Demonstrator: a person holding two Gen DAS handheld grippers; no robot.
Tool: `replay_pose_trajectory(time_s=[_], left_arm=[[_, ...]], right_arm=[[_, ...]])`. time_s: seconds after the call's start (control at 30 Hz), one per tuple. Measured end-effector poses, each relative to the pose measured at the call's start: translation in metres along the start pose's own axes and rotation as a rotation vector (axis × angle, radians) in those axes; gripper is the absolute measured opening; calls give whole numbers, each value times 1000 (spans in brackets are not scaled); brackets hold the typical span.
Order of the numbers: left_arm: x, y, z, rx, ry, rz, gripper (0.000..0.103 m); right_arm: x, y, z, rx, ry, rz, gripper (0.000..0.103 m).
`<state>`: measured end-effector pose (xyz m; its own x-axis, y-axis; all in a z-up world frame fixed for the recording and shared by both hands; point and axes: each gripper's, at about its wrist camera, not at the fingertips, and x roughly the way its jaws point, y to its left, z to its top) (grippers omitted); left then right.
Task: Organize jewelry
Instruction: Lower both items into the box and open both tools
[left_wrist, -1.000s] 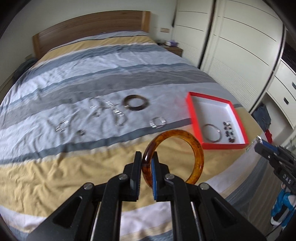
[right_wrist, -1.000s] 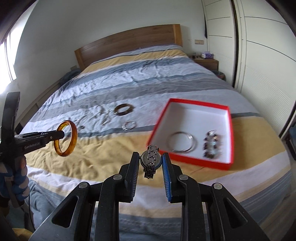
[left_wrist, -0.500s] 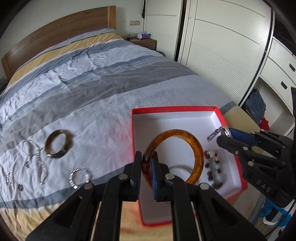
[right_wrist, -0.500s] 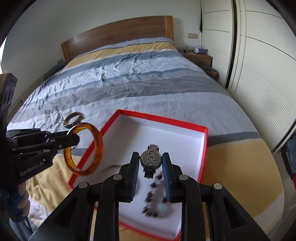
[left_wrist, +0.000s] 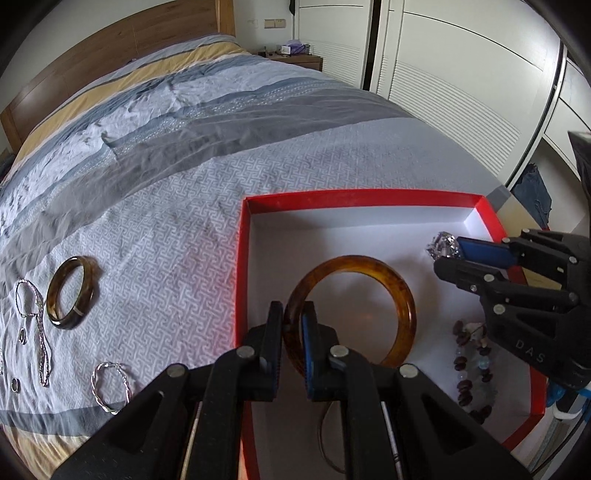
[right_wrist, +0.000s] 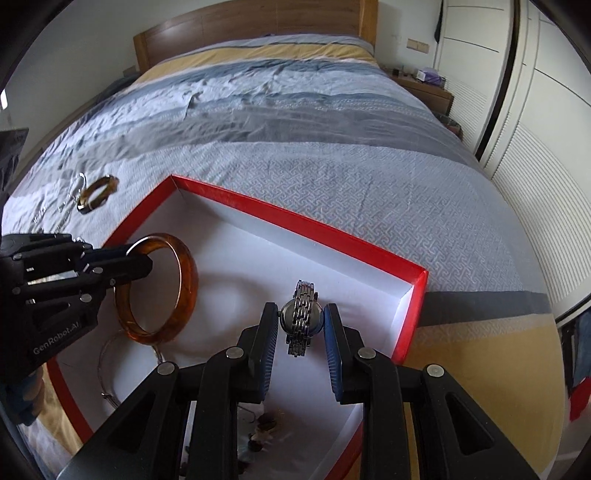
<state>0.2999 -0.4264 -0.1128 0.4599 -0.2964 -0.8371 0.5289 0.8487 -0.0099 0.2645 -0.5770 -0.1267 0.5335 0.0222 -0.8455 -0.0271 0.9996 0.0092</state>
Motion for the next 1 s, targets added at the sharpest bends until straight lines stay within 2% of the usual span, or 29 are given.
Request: replay_pose_trajectory(time_s=[0.27, 0.43, 0.5, 0.53, 0.57, 0.83, 1.0], left_arm=[[14, -5, 1, 6, 40, 19, 12], [9, 3, 4, -31, 49, -48, 12], [0, 4, 5, -36, 46, -59, 16], [-6, 5, 5, -33, 35, -57, 22], [-13, 5, 5, -31, 25, -61, 23], [-103, 22, -11, -35, -63, -74, 23], [-174, 44, -36, -37, -85, -19, 23]], right_arm=[[8, 7, 6, -111, 47, -43, 24], [1, 10, 6, -110, 45, -60, 29], [-7, 10, 4, -93, 35, -64, 29], [-14, 11, 4, -89, 28, -72, 30], [-21, 12, 3, -89, 22, -80, 30], [-108, 29, -10, -34, -43, -111, 34], [-167, 61, -29, 17, -86, -97, 35]])
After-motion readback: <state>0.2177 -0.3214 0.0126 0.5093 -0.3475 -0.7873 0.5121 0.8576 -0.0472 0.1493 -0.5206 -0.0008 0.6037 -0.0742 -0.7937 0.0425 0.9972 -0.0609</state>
